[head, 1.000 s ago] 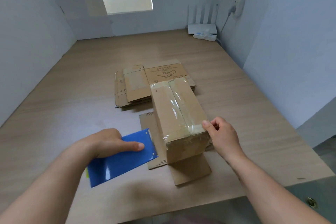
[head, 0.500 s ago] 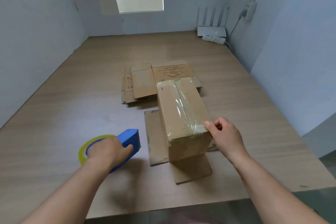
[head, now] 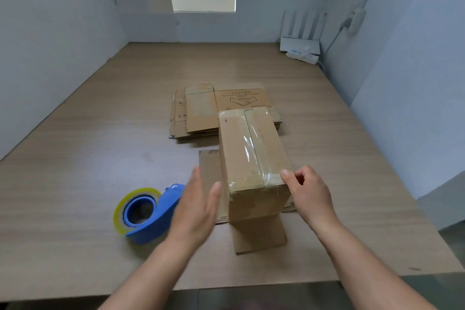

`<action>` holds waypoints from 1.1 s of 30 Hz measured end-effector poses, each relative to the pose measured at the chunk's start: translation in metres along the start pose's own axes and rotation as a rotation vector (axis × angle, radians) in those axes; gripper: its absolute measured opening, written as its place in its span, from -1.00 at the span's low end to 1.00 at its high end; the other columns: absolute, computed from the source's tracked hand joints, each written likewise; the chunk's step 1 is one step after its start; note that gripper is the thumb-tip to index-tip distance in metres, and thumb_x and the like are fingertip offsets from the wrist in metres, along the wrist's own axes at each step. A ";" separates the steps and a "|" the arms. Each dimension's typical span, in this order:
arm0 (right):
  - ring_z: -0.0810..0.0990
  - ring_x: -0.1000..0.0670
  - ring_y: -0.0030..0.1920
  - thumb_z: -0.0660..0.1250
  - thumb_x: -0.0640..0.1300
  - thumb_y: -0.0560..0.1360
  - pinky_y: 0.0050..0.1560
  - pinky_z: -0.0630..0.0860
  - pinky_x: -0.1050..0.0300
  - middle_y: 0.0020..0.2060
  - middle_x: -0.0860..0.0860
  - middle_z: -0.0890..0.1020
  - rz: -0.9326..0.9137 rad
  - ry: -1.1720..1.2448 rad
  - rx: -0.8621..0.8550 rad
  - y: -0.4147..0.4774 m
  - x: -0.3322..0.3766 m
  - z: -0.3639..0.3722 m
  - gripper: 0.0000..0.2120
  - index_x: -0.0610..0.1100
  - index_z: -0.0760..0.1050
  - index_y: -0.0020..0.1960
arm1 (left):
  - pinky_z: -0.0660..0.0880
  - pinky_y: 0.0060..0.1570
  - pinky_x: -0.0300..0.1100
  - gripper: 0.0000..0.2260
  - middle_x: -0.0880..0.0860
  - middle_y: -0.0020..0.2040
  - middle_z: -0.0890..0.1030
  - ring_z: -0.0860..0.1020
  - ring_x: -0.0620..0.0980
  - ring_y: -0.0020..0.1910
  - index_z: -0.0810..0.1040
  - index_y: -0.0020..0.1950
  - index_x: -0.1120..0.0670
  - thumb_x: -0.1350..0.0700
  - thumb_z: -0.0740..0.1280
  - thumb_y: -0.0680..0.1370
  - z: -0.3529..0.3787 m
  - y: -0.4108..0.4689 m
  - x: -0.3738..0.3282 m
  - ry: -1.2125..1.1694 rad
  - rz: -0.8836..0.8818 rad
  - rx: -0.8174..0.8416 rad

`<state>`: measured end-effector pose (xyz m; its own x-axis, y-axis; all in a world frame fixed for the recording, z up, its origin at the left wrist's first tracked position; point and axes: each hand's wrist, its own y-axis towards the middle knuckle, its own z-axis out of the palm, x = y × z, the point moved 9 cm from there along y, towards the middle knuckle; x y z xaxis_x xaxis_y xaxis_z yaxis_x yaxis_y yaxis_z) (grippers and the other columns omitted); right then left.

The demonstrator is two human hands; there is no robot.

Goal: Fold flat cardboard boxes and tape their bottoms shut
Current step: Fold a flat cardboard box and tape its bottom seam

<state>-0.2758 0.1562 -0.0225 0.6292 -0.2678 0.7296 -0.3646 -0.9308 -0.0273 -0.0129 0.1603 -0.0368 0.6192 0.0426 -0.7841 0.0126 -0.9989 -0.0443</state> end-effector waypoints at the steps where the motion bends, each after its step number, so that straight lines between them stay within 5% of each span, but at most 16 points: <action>1: 0.50 -0.08 -0.07 0.24 0.09 0.55 -0.16 0.38 0.07 -0.12 -0.02 0.55 0.011 0.008 0.000 0.000 0.000 0.000 -0.73 -0.13 0.45 -0.04 | -0.04 0.41 -0.24 -0.31 -0.18 0.51 0.01 0.00 -0.22 0.48 -0.13 0.58 0.00 -0.27 0.04 0.56 0.017 -0.001 -0.018 -0.090 0.006 0.054; 5: 0.46 -0.11 0.20 0.12 0.18 0.55 0.17 0.43 -0.03 0.20 -0.09 0.52 0.065 0.024 0.017 -0.004 0.004 0.003 -0.51 -0.12 0.36 0.33 | 0.01 0.45 -0.14 -0.35 -0.01 0.58 -0.01 0.01 -0.03 0.54 -0.21 0.57 0.05 -0.19 0.00 0.63 0.055 0.007 -0.037 -0.207 -0.148 0.130; 10: 0.40 -0.16 0.28 0.13 0.53 0.31 0.18 0.37 -0.08 0.23 -0.12 0.47 0.094 -0.328 0.027 -0.010 0.027 0.014 -0.12 -0.17 0.26 0.29 | 0.19 0.44 0.00 -0.34 0.07 0.55 0.16 0.18 0.08 0.51 -0.17 0.58 0.06 -0.21 0.01 0.62 0.059 0.006 -0.033 -0.179 -0.234 0.079; 12: 0.45 -0.17 0.23 0.21 0.47 0.34 0.13 0.40 -0.06 0.17 -0.11 0.50 0.115 -0.333 0.035 -0.002 0.023 0.013 -0.23 -0.16 0.29 0.20 | 0.20 0.43 0.00 -0.41 0.07 0.54 0.21 0.21 0.09 0.49 -0.07 0.58 0.07 -0.17 -0.01 0.64 0.057 0.006 -0.031 -0.181 -0.250 0.032; 15: 0.52 -0.15 -0.03 0.22 0.19 0.52 -0.10 0.40 0.04 -0.17 -0.02 0.55 0.095 -0.129 0.059 0.011 0.009 0.004 -0.64 -0.13 0.39 -0.10 | 0.19 0.45 0.06 -0.52 0.08 0.49 0.31 0.27 0.10 0.46 0.18 0.54 0.06 -0.09 -0.01 0.66 0.055 0.006 -0.023 -0.310 -0.302 0.009; 17: 0.46 -0.13 -0.16 0.17 0.01 0.59 -0.26 0.26 0.05 -0.35 0.00 0.46 0.056 -0.019 0.056 0.017 0.001 -0.004 -0.68 -0.12 0.33 -0.29 | 0.23 0.41 0.15 -0.56 0.17 0.40 0.39 0.32 0.15 0.40 0.30 0.45 0.15 -0.04 0.00 0.66 0.051 0.008 -0.019 -0.410 -0.349 0.014; 19: 0.48 -0.12 -0.13 0.14 -0.04 0.60 -0.24 0.27 0.08 -0.31 0.00 0.50 0.011 0.032 0.084 0.020 0.000 -0.008 -0.72 -0.10 0.39 -0.25 | 0.25 0.40 0.15 -0.58 0.18 0.40 0.38 0.33 0.16 0.39 0.29 0.45 0.16 0.00 0.01 0.66 0.047 0.013 -0.017 -0.418 -0.363 0.038; 20: 0.52 -0.12 -0.06 0.15 0.05 0.59 -0.16 0.36 0.09 -0.20 0.00 0.57 -0.016 0.034 0.117 0.020 0.002 -0.008 -0.75 -0.09 0.48 -0.07 | 0.24 0.42 0.12 -0.56 0.12 0.46 0.34 0.31 0.13 0.42 0.21 0.51 0.08 -0.03 0.01 0.66 0.044 0.017 -0.019 -0.400 -0.329 0.061; 22: 0.56 -0.11 0.06 0.07 0.45 0.42 -0.01 0.45 0.04 0.02 -0.02 0.60 -0.122 -0.145 0.217 0.017 0.016 -0.004 -0.28 0.04 0.25 0.42 | 0.26 0.38 -0.01 -0.46 0.02 0.53 0.23 0.30 0.08 0.44 -0.12 0.57 -0.16 -0.20 -0.03 0.63 0.039 0.021 -0.030 -0.287 -0.188 0.141; 24: 0.57 -0.12 0.11 -0.13 0.68 0.11 -0.02 0.45 0.00 0.12 -0.01 0.59 -0.309 -0.486 0.296 0.013 0.031 0.006 0.06 0.20 -0.08 0.50 | 0.38 0.11 -0.13 -0.28 0.00 0.49 0.30 0.45 0.08 0.33 -0.35 0.48 -0.28 -0.45 -0.10 0.43 0.038 0.021 -0.043 0.063 -0.009 0.262; 26: 0.54 -0.11 0.14 -0.10 0.67 0.13 -0.01 0.45 0.00 0.17 -0.02 0.55 -0.474 -0.714 0.326 0.009 0.042 0.017 0.04 0.23 -0.17 0.49 | 0.37 -0.13 -0.19 -0.13 -0.02 0.40 0.43 0.53 0.03 0.17 -0.38 0.47 -0.26 -0.55 -0.21 0.25 0.041 0.022 -0.044 0.497 0.161 0.344; 28: 0.52 -0.10 0.15 0.04 0.53 0.34 0.01 0.44 0.01 0.16 -0.04 0.52 -0.563 -0.772 0.373 0.009 0.043 0.023 -0.11 0.20 -0.18 0.52 | 0.33 -0.21 -0.17 -0.14 -0.01 0.29 0.50 0.54 0.01 0.11 -0.35 0.50 -0.21 -0.52 -0.24 0.28 0.037 0.028 -0.047 0.754 0.268 0.282; 33: 0.48 -0.04 0.16 0.12 0.25 0.55 0.10 0.39 0.10 0.18 0.01 0.49 -0.598 -0.638 0.546 0.008 0.027 0.018 -0.33 0.20 -0.15 0.53 | 0.39 -0.07 -0.15 -0.27 0.07 0.22 0.54 0.53 0.06 0.09 -0.47 0.43 -0.20 -0.39 -0.07 0.47 0.034 0.034 -0.029 0.697 0.313 0.351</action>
<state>-0.2488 0.1371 -0.0155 0.9107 0.3422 0.2313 0.3890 -0.8988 -0.2020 -0.0571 0.1257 -0.0364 0.8982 -0.3713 -0.2351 -0.4140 -0.8944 -0.1692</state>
